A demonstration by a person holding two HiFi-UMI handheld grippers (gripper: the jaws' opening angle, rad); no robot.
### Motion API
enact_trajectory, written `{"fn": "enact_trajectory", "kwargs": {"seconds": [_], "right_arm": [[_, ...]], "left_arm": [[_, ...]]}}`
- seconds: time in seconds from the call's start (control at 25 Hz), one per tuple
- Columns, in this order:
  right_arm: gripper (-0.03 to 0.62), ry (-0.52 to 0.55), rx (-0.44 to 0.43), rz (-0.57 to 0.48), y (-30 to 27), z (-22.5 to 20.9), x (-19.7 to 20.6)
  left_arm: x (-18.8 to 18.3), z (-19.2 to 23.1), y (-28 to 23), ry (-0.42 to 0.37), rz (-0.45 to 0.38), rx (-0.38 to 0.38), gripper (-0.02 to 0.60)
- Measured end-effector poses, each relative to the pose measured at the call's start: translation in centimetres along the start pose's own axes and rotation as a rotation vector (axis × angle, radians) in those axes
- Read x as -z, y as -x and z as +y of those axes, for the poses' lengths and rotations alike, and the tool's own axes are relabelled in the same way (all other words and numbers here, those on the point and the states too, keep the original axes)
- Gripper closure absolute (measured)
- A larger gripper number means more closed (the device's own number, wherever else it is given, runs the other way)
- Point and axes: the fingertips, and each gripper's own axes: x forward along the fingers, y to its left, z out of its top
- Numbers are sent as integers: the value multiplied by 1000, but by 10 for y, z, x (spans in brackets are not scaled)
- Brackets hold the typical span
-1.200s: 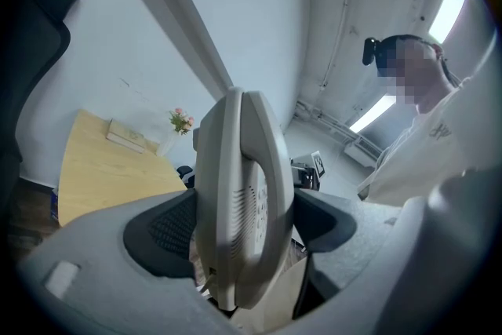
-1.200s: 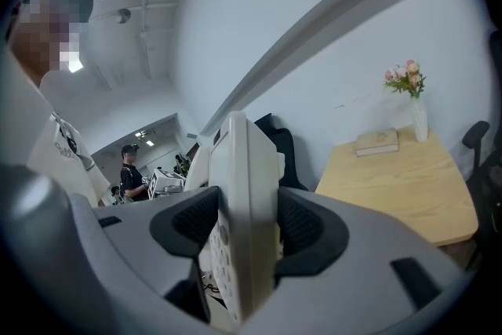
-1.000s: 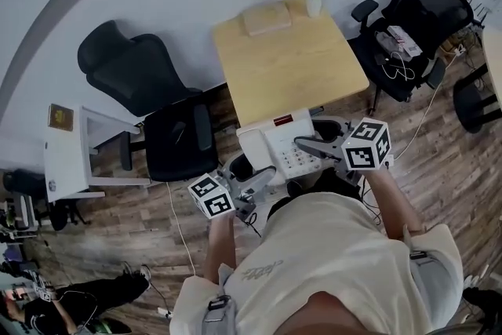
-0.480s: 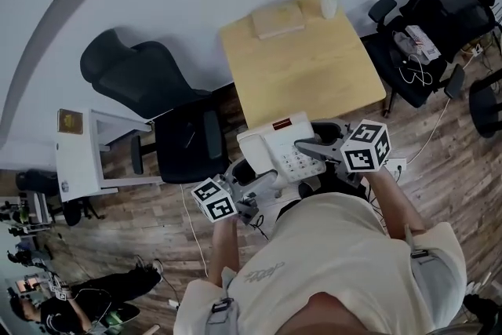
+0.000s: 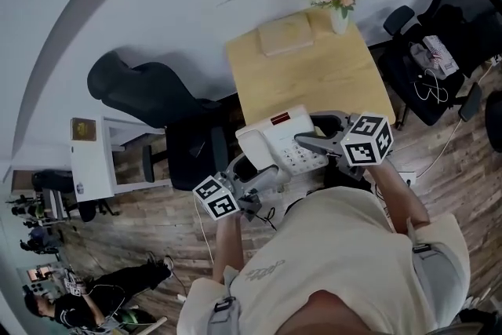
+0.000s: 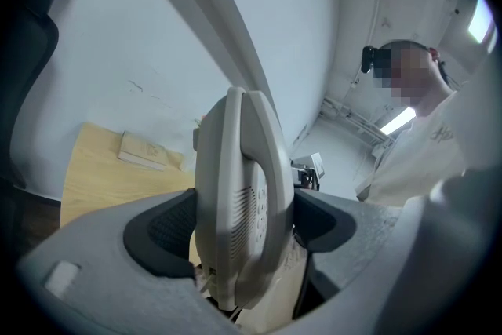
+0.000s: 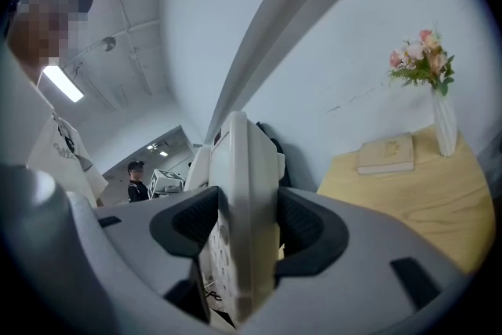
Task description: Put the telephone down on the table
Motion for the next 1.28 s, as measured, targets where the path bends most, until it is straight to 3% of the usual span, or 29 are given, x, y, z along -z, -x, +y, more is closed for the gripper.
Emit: {"fn": "enact_trajectory", "kwargs": {"seconds": [0.24,0.6,0.84,1.28], "right_arm": [[361,-50,-55,37,7,-59,-35],[361,-55,-74,23,4,-69,-36],[361,-62,-19,-6,-3,-89,-49],[361,-33,134,-34,-40,-101,-95]], "left_arm": [[-33,24,-54,22,23,-55,212],[-35,31,-59,22,40,-73,212],[-50,54,-72,9,77,-16,212],[-103,99,-68,-16,72,141,212]]}}
